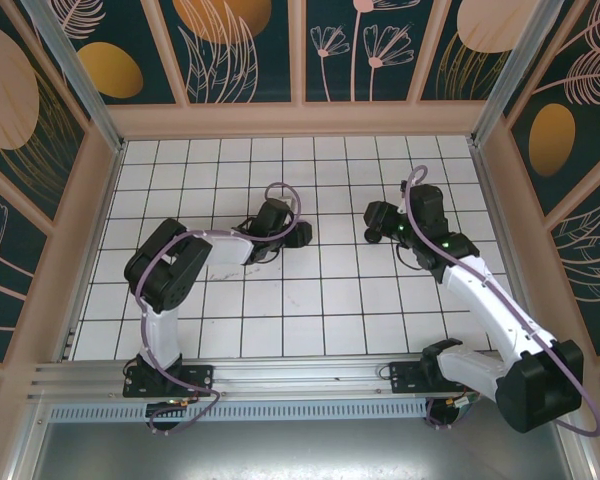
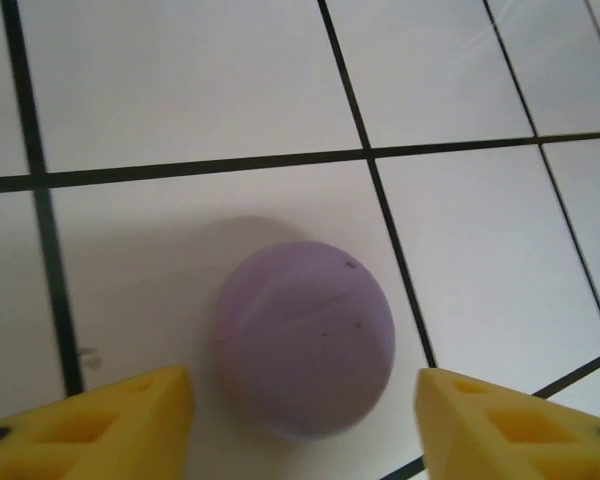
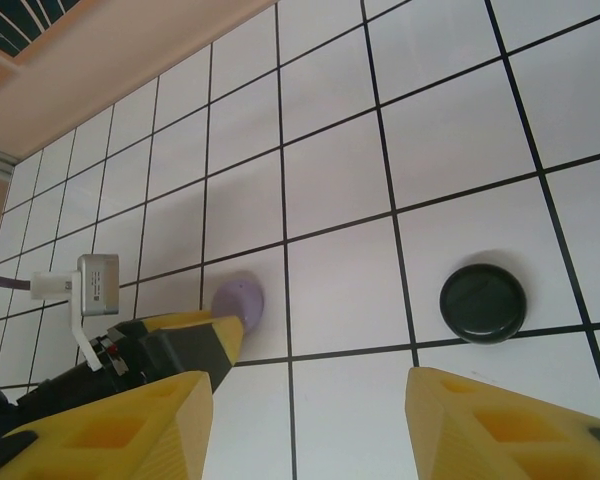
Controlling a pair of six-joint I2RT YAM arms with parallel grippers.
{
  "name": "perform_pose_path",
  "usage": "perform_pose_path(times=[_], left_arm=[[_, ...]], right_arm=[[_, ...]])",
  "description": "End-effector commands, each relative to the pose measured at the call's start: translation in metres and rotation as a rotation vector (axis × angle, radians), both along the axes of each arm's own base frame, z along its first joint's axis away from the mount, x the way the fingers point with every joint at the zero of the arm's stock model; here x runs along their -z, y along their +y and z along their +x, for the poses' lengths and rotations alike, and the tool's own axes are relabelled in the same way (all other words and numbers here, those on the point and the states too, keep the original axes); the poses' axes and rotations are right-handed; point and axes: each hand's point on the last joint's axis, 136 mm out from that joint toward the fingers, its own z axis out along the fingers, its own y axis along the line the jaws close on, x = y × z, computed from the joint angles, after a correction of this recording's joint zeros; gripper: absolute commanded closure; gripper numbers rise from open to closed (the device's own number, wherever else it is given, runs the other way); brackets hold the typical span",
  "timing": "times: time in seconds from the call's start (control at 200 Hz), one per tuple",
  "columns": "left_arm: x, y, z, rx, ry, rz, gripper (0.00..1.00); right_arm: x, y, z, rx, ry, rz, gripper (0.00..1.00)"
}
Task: Insert wireless bluetooth earbuds into charging case
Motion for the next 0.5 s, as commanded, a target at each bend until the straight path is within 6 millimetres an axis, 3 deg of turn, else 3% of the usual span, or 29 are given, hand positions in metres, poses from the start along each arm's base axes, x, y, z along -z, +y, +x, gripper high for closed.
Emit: perform_pose_path(times=[0.0,0.125,0.14,0.16,0.18,0.25,0.27,0.4,0.495], left_arm=[[-0.031,0.014,0.012,-0.029,-0.066,0.075,0.31],[-0.065,0.027,0.020,-0.056,-0.139,0.097,0.25],[-0.070,0.028,0.020,-0.056,-0.150,0.099,0.20],[-0.077,0.029,0.021,-0.057,-0.165,0.100,0.05],[-0.084,0.031,0.022,-0.058,-0.181,0.100,0.02],[-0.106,0.035,0.023,-0.060,-0.238,0.108,0.01],[-0.124,0.038,0.023,-0.066,-0.273,0.097,0.01],[-0.180,0.049,0.018,-0.078,-0.413,0.083,0.01],[-0.217,0.064,0.006,-0.110,-0.519,0.050,0.01]], right_arm=[[-0.019,-0.005,0.000,0.002,-0.049,-0.002,0.45],[-0.024,-0.006,-0.001,0.001,-0.060,0.000,0.41],[-0.025,-0.006,-0.001,0.003,-0.061,0.000,0.40],[-0.025,-0.007,-0.001,0.005,-0.063,0.000,0.39],[-0.026,-0.007,-0.001,0.005,-0.063,0.000,0.37],[-0.027,-0.008,-0.002,0.009,-0.065,-0.004,0.31],[-0.027,-0.009,-0.002,0.012,-0.066,-0.007,0.29],[-0.036,-0.016,-0.001,0.028,-0.099,-0.034,0.12],[-0.046,-0.024,0.000,0.055,-0.132,-0.071,0.09]])
